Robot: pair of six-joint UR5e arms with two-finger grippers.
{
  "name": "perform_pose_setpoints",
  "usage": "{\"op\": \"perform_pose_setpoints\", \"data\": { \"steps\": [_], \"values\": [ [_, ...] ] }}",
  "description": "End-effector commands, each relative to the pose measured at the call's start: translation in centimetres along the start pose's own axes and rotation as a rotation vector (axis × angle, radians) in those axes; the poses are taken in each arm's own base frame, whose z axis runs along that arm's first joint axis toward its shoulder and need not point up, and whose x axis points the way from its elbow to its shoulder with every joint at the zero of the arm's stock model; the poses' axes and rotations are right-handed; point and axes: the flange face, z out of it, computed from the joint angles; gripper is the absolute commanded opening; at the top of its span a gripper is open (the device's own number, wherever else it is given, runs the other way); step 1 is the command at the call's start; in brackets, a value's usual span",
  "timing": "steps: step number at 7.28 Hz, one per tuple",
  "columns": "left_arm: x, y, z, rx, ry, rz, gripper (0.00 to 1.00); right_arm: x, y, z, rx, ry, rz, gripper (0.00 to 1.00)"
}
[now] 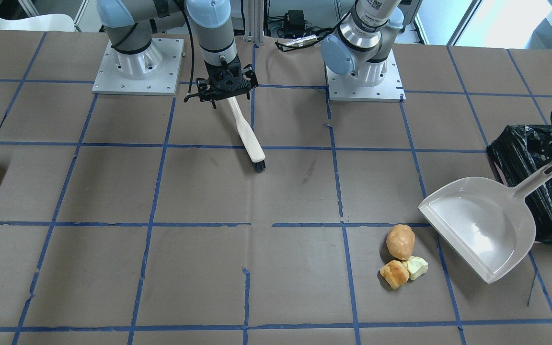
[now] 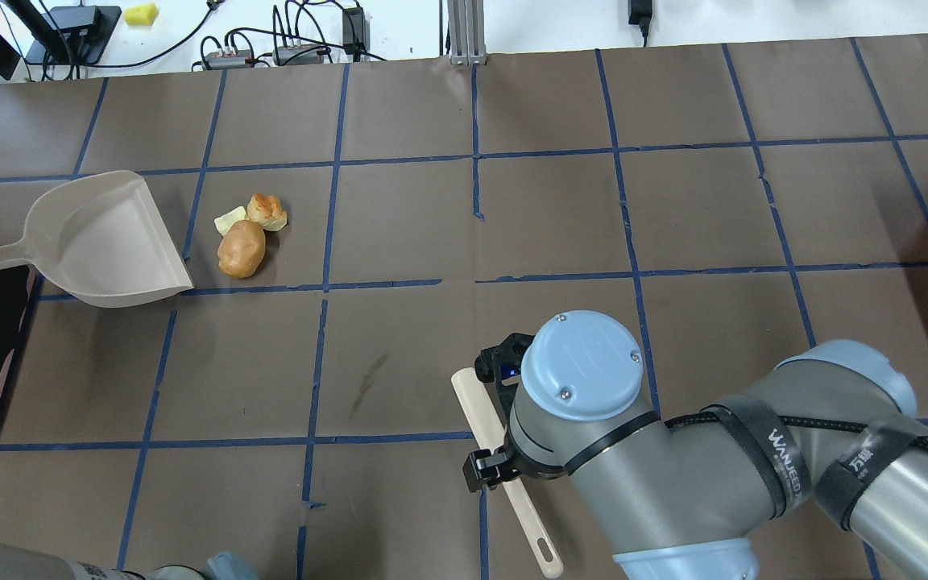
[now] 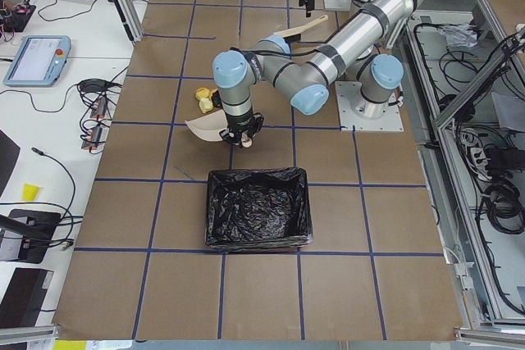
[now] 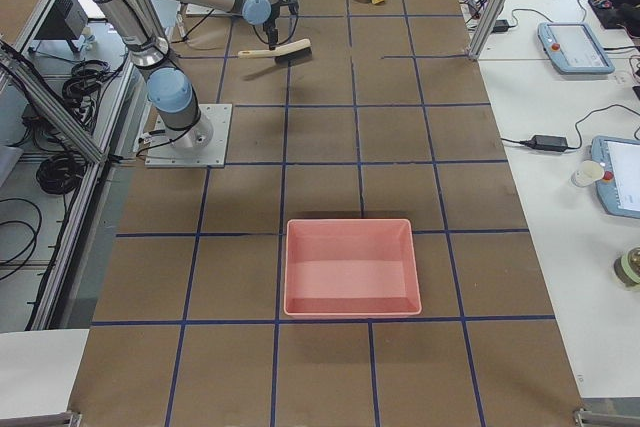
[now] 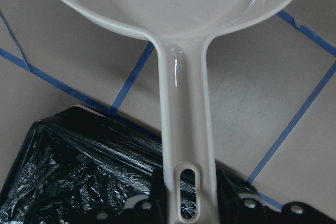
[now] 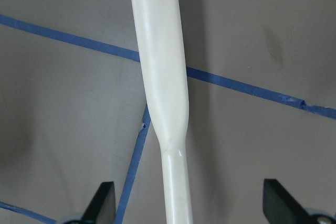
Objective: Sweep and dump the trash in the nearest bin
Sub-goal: 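Grasp the white brush handle with the right gripper and lift it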
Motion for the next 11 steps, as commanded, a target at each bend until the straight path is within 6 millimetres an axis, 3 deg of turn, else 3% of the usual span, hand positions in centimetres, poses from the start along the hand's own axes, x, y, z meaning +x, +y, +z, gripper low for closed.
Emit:
{"op": "perform_pose_setpoints", "data": {
  "steps": [1, 4, 6, 8, 11],
  "values": [
    [-1.9, -1.3, 2.0, -0.018, -0.023, 0.092, 0.01, 0.3, 1.5, 1.8, 0.002, -0.002, -0.004, 0.97],
    [-3.4, -2.6, 5.3, -0.013, -0.011, 0.123, 0.01, 0.2, 3.3, 4.1, 0.071, -0.015, -0.031, 0.98],
    [-3.3, -5.2, 5.0, -0.017, -0.017, 0.166, 0.01, -0.7, 4.2, 4.5, 0.068, -0.012, -0.045, 0.99],
    [-3.1, -5.8, 5.6, -0.005, -0.009, 0.204, 0.00, -1.7, 4.8, 4.5, 0.077, -0.014, -0.049, 0.98],
    [-3.2, -6.1, 5.2, 0.048, -0.066, 0.242, 0.00, -1.4, 5.7, 5.8, 0.063, -0.008, -0.049, 0.98]
  ]
}}
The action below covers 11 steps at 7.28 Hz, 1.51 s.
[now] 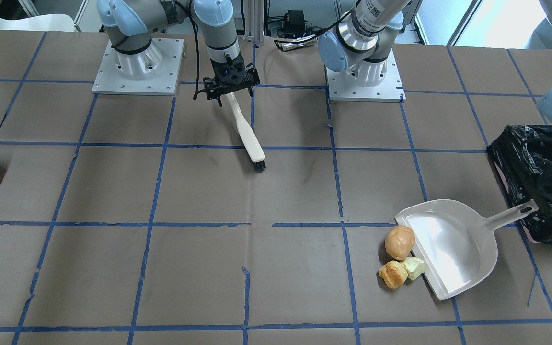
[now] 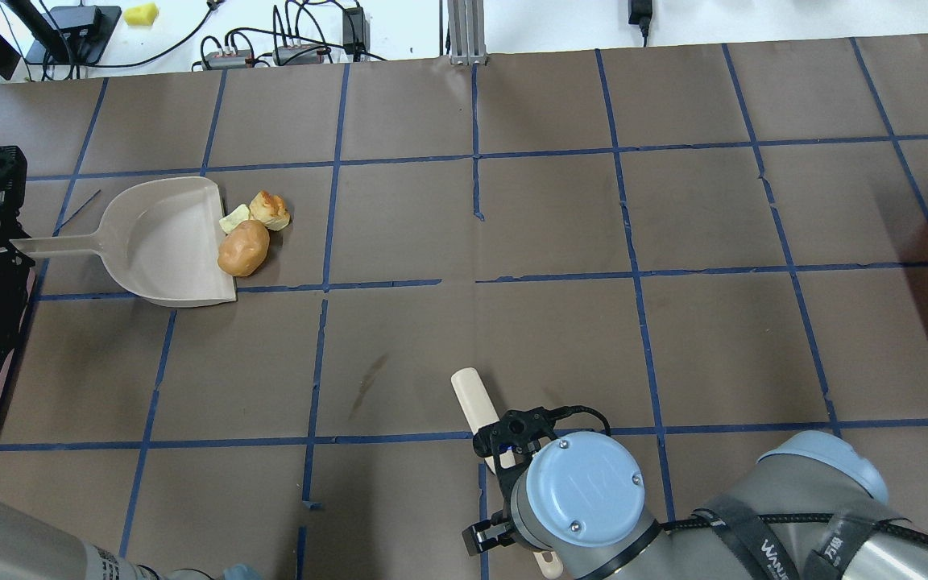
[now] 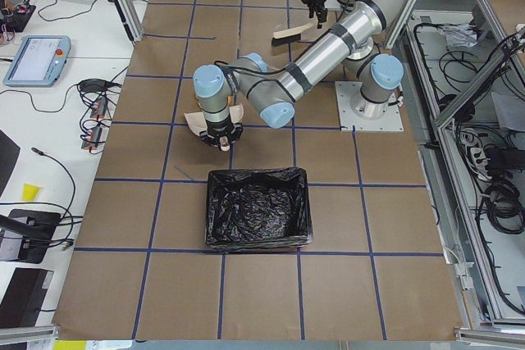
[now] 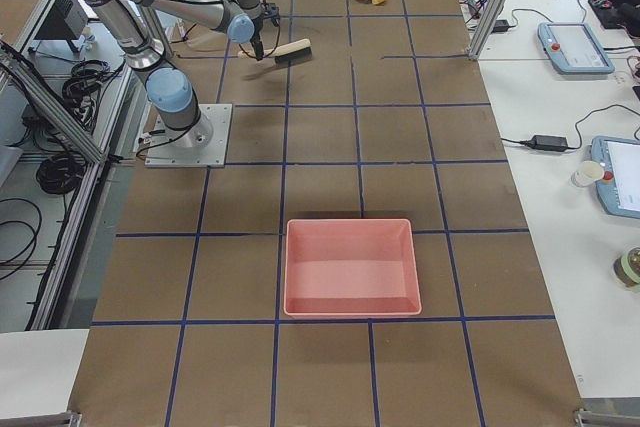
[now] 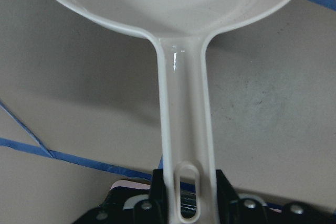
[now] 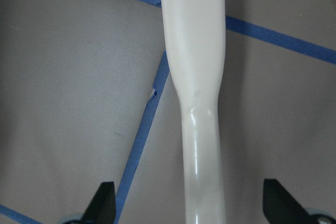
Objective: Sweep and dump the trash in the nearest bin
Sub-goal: 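Grasp the white brush handle with the right gripper and lift it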
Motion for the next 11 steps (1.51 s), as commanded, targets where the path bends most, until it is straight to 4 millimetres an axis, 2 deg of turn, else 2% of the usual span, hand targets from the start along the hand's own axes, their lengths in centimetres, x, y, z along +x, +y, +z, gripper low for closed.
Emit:
{"op": "perform_pose_setpoints", "data": {
  "steps": [1, 4, 6, 7, 8, 9, 10, 11],
  "values": [
    [0.0, 0.0, -0.2, 0.014, -0.014, 0.008, 0.00, 0.2, 0.3, 0.5, -0.002, 0.002, 0.003, 0.97],
    [0.2, -0.4, 2.3, 0.030, 0.023, 0.024, 0.00, 0.1, 0.4, 0.5, -0.008, 0.000, 0.044, 0.38],
    [0.3, -0.4, 2.4, 0.029, 0.026, 0.026, 0.00, 0.1, 0.0, 0.2, 0.003, -0.003, 0.047, 0.16],
    [0.3, -0.5, 2.4, 0.028, 0.028, 0.028, 0.00, 0.1, -0.2, 0.1, 0.002, -0.001, 0.050, 0.08],
    [0.2, -0.5, 2.5, 0.029, 0.029, 0.028, 0.00, 0.2, -1.0, -0.6, 0.015, -0.002, 0.048, 0.08],
    [0.2, -0.5, 2.5, 0.029, 0.029, 0.025, 0.00, -0.1, -2.7, -2.2, 0.061, -0.018, 0.045, 0.08],
    [0.3, -0.5, 2.7, 0.030, 0.032, 0.023, 0.00, -1.0, -5.4, -4.3, 0.104, -0.035, 0.041, 0.08],
    [0.3, -0.6, 2.8, 0.031, 0.035, 0.020, 0.00, -1.4, -8.9, -3.9, 0.090, -0.040, 0.052, 0.08]
  ]
}}
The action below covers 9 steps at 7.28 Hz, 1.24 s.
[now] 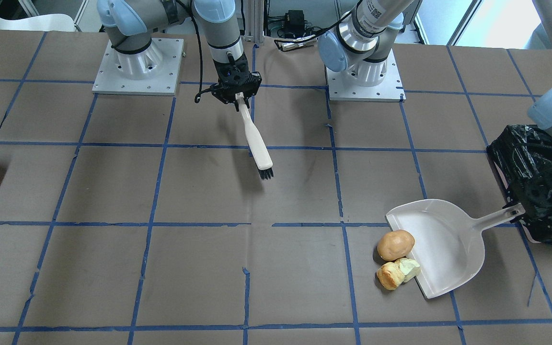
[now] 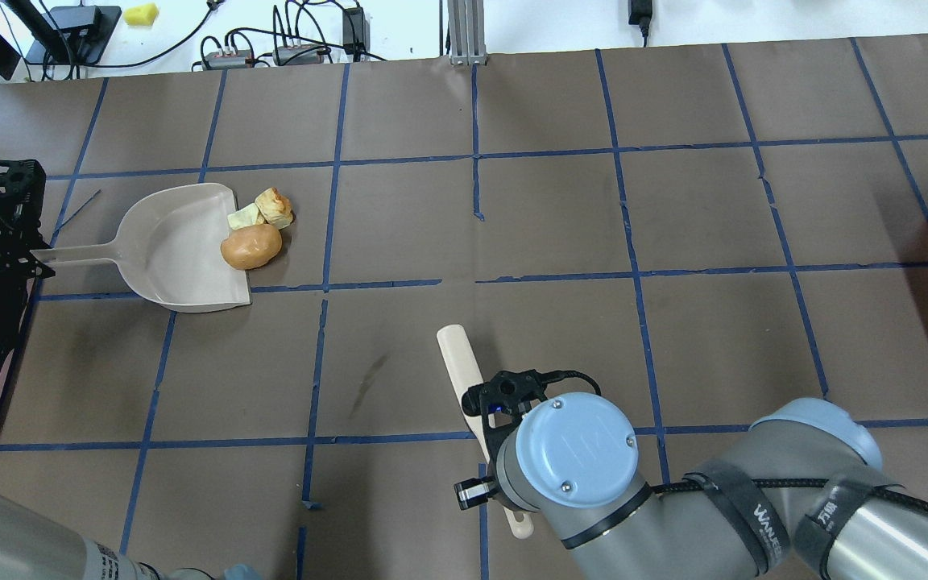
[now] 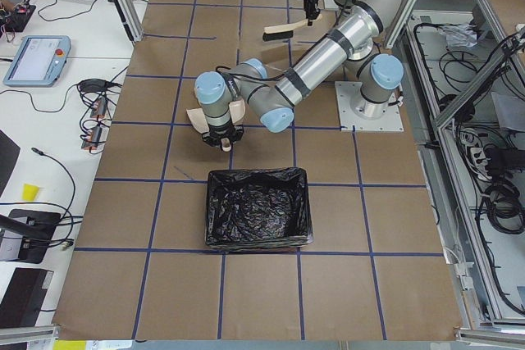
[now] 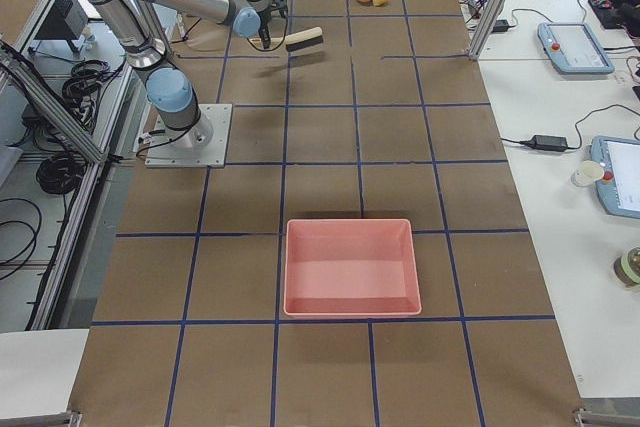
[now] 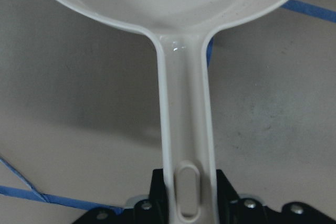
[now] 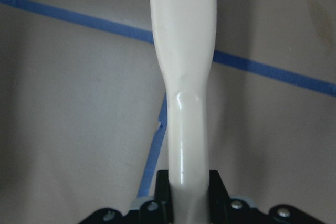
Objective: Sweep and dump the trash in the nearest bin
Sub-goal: 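Sweep the trash into the dustpan with the brush in the right gripper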
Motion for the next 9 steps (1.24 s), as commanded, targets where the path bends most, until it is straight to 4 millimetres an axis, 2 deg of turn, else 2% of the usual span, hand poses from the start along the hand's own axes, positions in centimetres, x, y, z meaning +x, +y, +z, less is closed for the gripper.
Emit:
{"op": "perform_pose_setpoints", "data": {
  "steps": [1, 2, 3, 4, 7, 8, 9],
  "values": [
    [0.1, 0.0, 0.2, 0.002, 0.004, -0.006, 0.00, -1.8, -8.3, -0.2, 0.017, -0.030, 0.027, 0.08],
    [0.1, 0.0, 0.1, 0.001, 0.003, -0.008, 0.00, -2.9, -12.7, 0.9, 0.012, -0.039, 0.050, 0.08],
    [0.1, 0.0, 0.2, 0.002, 0.004, -0.008, 0.00, -3.7, -15.9, 2.2, -0.002, -0.035, 0.089, 0.08],
    [0.1, 0.0, 0.2, 0.002, 0.004, -0.009, 0.00, -4.6, -18.5, 2.2, -0.026, -0.028, 0.105, 0.09],
    [0.1, 0.0, 0.2, -0.001, 0.005, -0.011, 0.00, -8.5, -28.5, -0.1, -0.070, -0.015, 0.145, 0.09],
    [0.1, 0.0, 0.2, 0.000, 0.005, -0.011, 0.00, -9.4, -30.8, -0.1, -0.078, -0.012, 0.160, 0.09],
    [0.1, 0.0, 0.2, 0.000, 0.005, -0.011, 0.00, -9.9, -32.1, 0.2, -0.079, -0.013, 0.168, 0.09]
  ]
}}
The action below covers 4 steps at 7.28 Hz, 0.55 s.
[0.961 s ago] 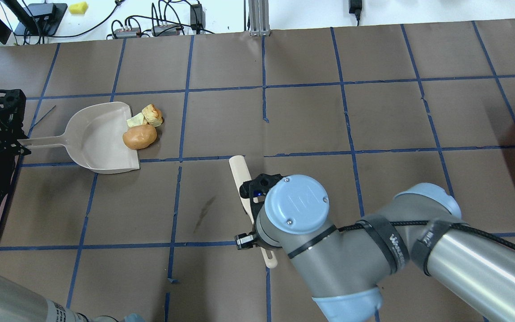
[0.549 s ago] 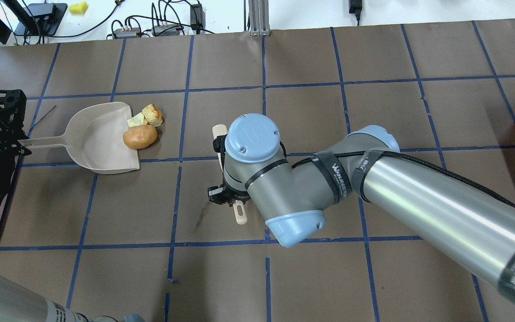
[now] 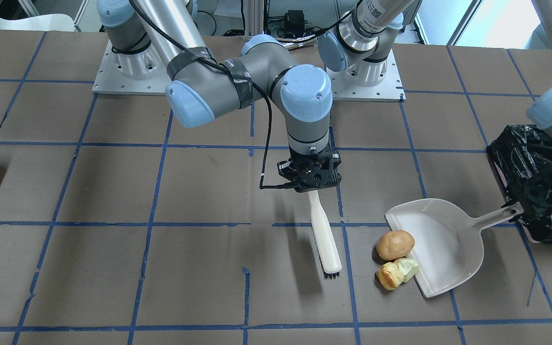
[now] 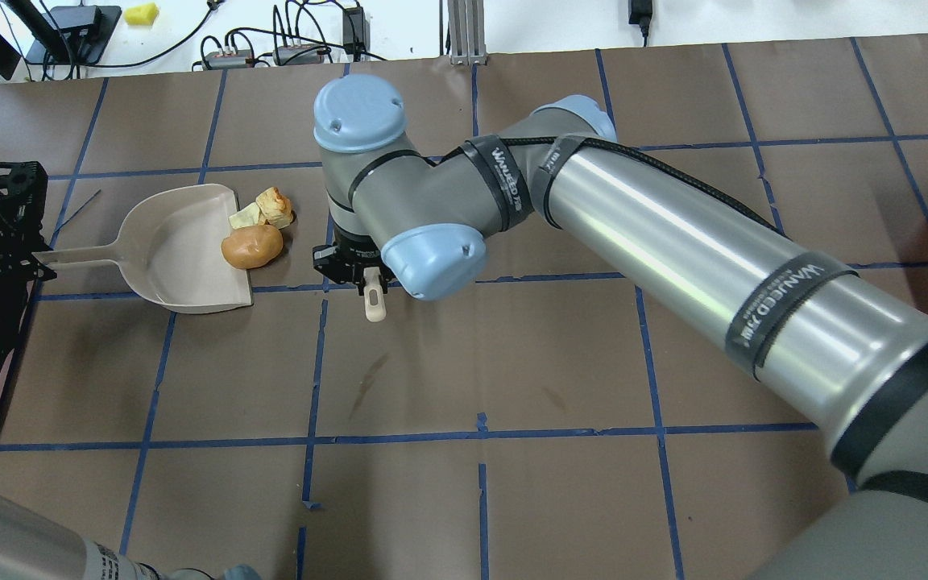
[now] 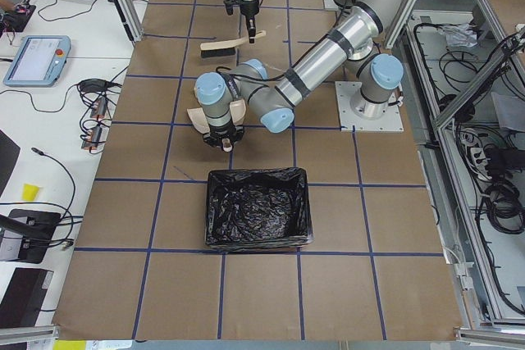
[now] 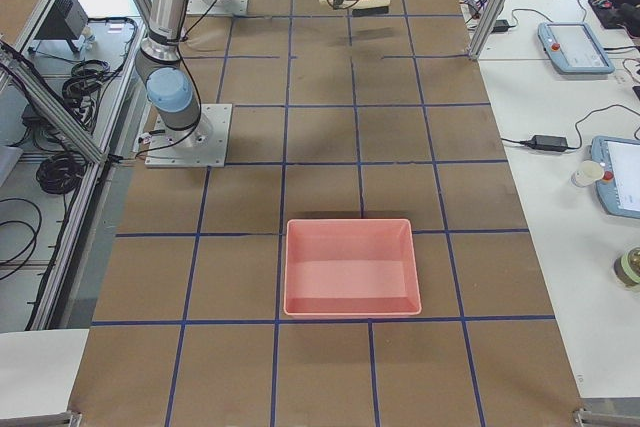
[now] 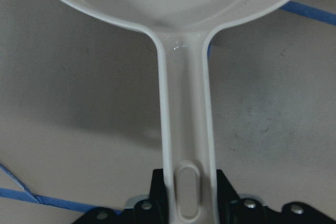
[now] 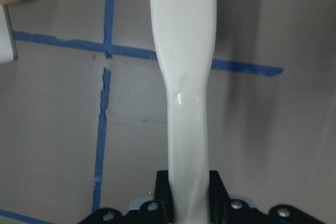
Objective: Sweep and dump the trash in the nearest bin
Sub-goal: 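Sweep the trash into the dustpan with the brush in the right gripper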
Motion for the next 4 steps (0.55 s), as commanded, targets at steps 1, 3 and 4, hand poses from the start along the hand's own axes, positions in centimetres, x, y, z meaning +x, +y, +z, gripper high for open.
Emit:
{"op": "perform_pose_setpoints", "data": {
  "steps": [1, 3, 4],
  "values": [
    [0.0, 0.0, 0.0, 0.000, 0.000, -0.002, 0.00, -3.1, -1.8, 1.4, -0.013, 0.003, 0.034, 0.10],
    [0.0, 0.0, 0.0, 0.000, 0.000, -0.003, 0.00, -7.1, -2.1, 3.4, -0.001, 0.006, 0.041, 0.10],
    [0.0, 0.0, 0.0, 0.000, 0.000, -0.003, 0.00, -9.2, -2.6, 5.1, 0.004, 0.005, 0.048, 0.10]
  ]
}}
